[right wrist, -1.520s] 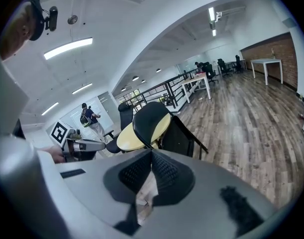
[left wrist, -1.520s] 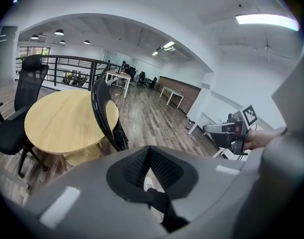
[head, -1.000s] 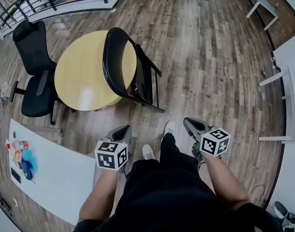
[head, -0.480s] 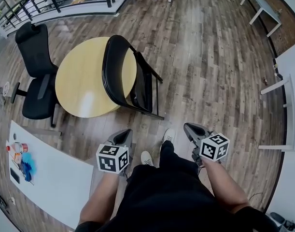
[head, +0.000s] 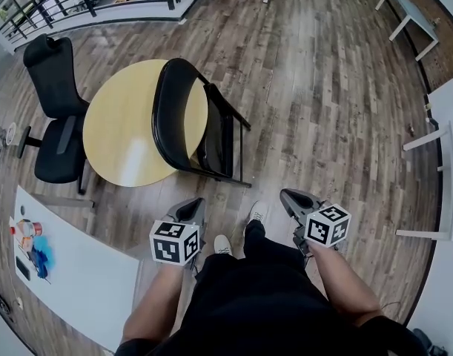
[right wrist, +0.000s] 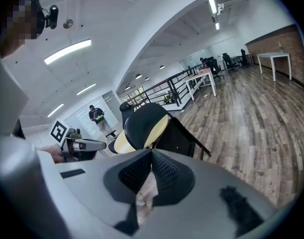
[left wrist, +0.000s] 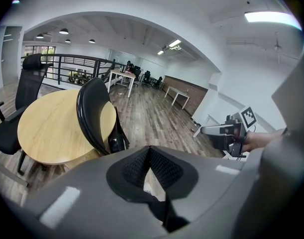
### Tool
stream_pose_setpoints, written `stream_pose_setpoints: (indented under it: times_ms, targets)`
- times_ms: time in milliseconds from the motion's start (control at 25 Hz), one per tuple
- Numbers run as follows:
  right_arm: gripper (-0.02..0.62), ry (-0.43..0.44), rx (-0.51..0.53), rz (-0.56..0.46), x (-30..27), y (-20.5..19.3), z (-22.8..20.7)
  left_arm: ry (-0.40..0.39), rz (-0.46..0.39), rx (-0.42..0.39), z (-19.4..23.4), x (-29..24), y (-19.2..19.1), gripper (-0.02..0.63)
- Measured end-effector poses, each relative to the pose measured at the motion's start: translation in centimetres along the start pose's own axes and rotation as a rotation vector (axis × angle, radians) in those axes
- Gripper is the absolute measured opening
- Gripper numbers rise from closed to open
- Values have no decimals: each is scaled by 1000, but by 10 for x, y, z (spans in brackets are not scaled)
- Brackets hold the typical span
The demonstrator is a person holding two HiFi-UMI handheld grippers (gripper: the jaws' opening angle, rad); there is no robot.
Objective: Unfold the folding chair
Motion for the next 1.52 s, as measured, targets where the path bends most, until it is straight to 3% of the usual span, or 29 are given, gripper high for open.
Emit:
stream_pose_setpoints:
  times_ms: [880, 1520]
  targets:
    - [5, 84, -17, 46, -42, 53, -63, 74, 27, -29, 3, -51, 70, 8]
    - [5, 217, 21, 74, -72, 97, -93, 342, -109, -71, 29, -34, 153, 8]
Point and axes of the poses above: the fingertips, and each gripper's own axes: x backward along the fingers, z to its left, y out of its top, the point moved 5 cm from there along x, backward along the fingers, and after that the axes turned 6 degrees about -x, right-handed, at the moved point
